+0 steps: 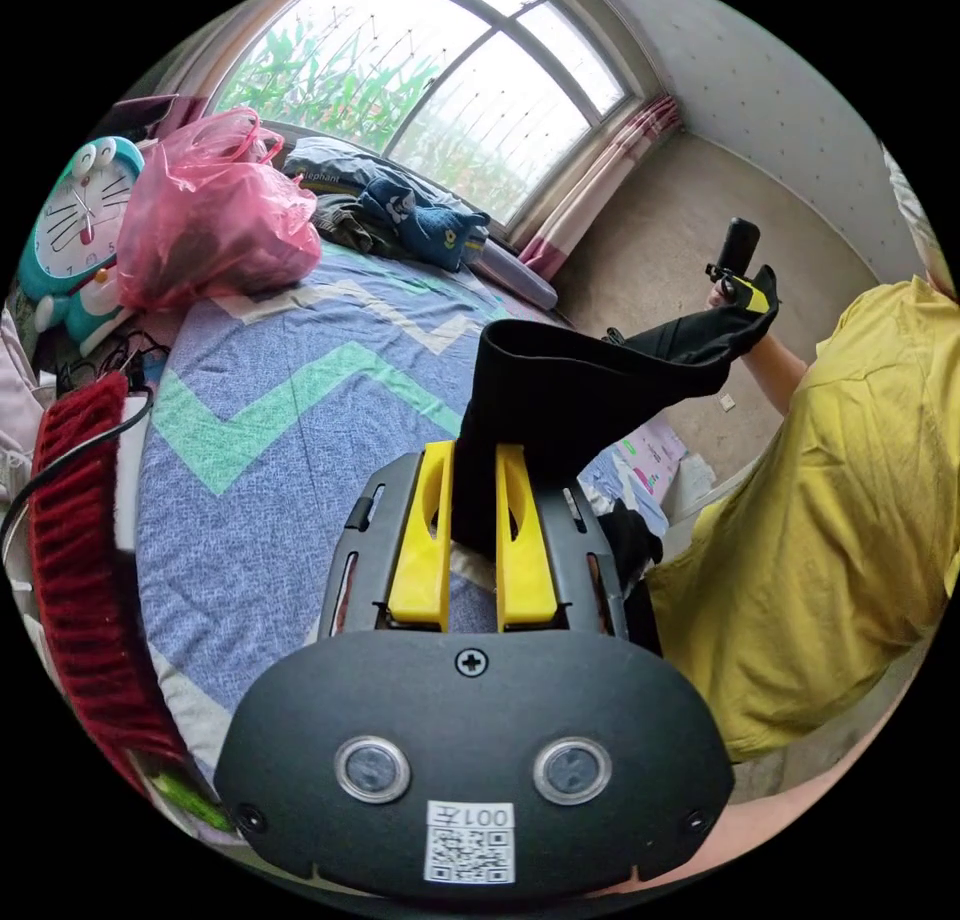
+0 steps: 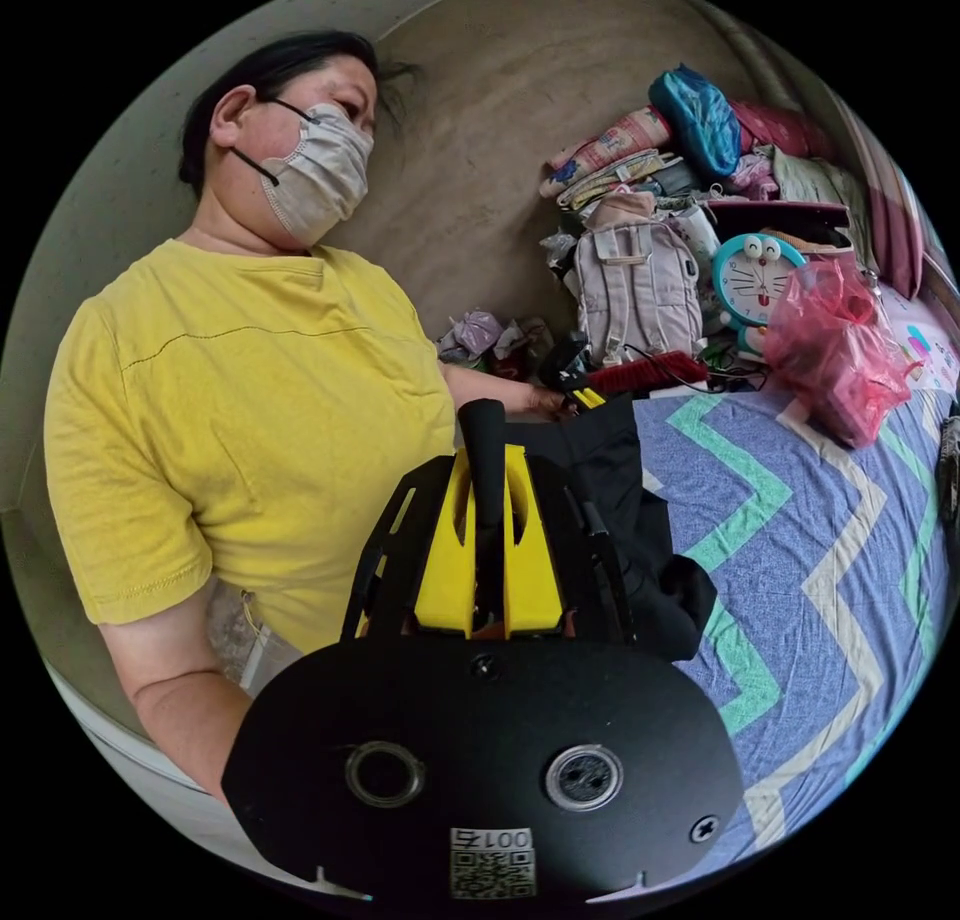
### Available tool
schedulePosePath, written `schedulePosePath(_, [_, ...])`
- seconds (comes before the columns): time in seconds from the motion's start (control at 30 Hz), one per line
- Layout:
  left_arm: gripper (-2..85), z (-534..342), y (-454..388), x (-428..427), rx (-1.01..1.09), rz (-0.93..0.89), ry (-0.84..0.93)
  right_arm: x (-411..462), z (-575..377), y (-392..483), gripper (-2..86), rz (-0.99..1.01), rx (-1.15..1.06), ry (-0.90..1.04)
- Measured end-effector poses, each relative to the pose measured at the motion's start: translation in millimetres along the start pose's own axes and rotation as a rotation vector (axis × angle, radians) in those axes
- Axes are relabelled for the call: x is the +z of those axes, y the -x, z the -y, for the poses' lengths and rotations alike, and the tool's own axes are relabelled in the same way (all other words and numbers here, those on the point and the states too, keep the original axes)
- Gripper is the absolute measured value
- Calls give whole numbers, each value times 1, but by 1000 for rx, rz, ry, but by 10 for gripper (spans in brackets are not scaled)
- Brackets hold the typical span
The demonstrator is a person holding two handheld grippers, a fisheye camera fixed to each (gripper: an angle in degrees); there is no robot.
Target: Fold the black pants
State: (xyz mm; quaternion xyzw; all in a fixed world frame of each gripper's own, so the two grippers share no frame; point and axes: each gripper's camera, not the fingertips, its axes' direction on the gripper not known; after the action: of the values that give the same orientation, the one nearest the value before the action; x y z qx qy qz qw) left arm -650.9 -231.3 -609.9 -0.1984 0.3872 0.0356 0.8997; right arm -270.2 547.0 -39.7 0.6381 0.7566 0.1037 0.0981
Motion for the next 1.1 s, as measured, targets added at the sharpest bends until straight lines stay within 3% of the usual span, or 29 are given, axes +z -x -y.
schedulePosePath(0.17, [76, -67, -25, 16, 2, 47, -54, 39, -7, 29, 33, 15, 7, 14])
schedulePosePath(0.4, [70, -140, -52, 49, 92, -60, -154, 73, -19, 43, 33, 50, 36, -25])
schedulePosePath(0.67, [-5, -198, -47, 81, 106, -203, -185, 106, -62, 78, 35, -21, 87, -217])
schedulePosePath(0.87, [-8, -242, -97, 62, 133, -62, -339, 128, -109, 143, 37, -214, 138, -479])
schedulePosePath(1.1, [-9, -202, -238, 35, 458, 211, -399, 112, -114, 270, 34, -477, 50, -679])
